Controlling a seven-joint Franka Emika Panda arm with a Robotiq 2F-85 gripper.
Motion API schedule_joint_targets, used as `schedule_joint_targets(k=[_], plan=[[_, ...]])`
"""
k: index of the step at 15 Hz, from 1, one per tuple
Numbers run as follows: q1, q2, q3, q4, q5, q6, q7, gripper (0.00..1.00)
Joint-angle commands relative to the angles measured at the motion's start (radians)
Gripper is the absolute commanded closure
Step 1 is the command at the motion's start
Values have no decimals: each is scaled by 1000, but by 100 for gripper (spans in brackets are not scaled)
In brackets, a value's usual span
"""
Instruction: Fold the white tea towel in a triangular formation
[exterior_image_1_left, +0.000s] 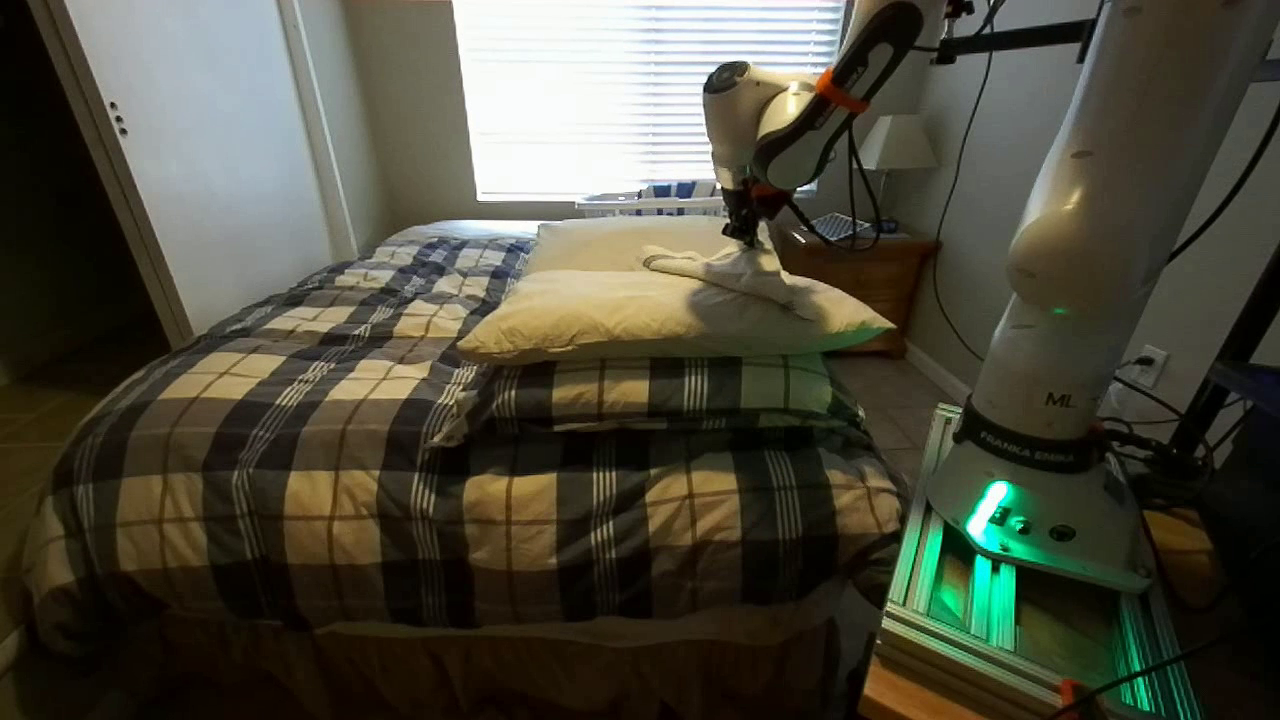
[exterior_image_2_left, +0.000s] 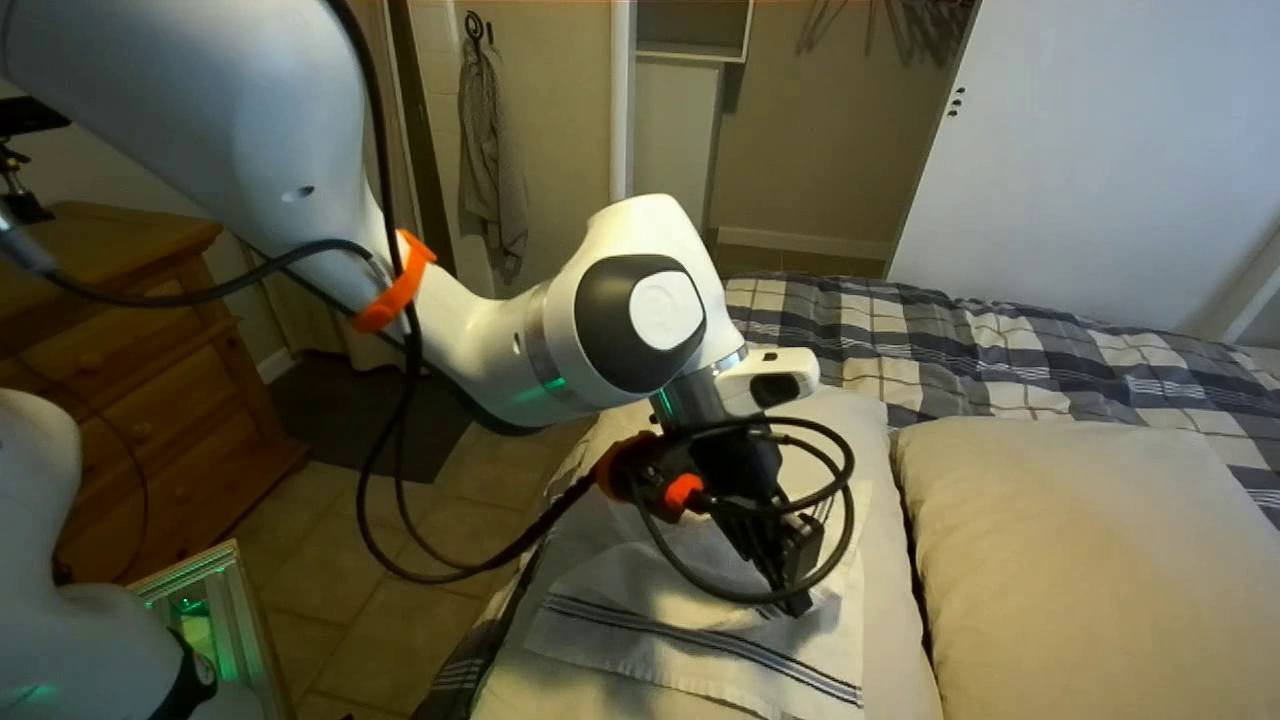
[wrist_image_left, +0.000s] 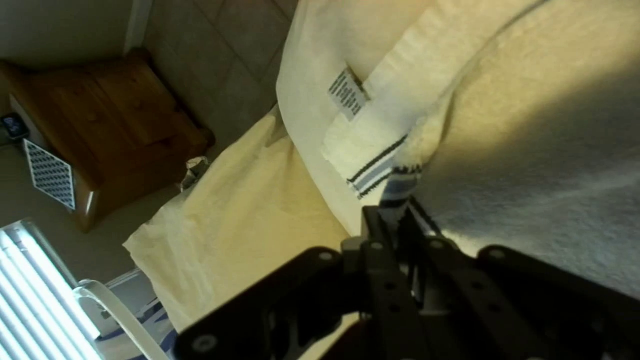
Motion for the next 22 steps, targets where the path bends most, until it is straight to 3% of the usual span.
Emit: schedule_joint_targets(k=[1, 7, 12, 17, 18, 19, 22], plan=[[-24, 53, -21, 16, -89, 82, 49, 98], [-36, 109, -55, 28, -201, 215, 114, 98], [-48, 114, -81, 46, -293, 210, 148, 98], [-58, 142, -81, 56, -310, 236, 168, 97], [-58, 149, -79, 57, -297, 246, 168, 66], [-58, 154, -79, 59, -298, 250, 173, 64], [-50, 158, -89, 64, -307, 266, 182, 45]])
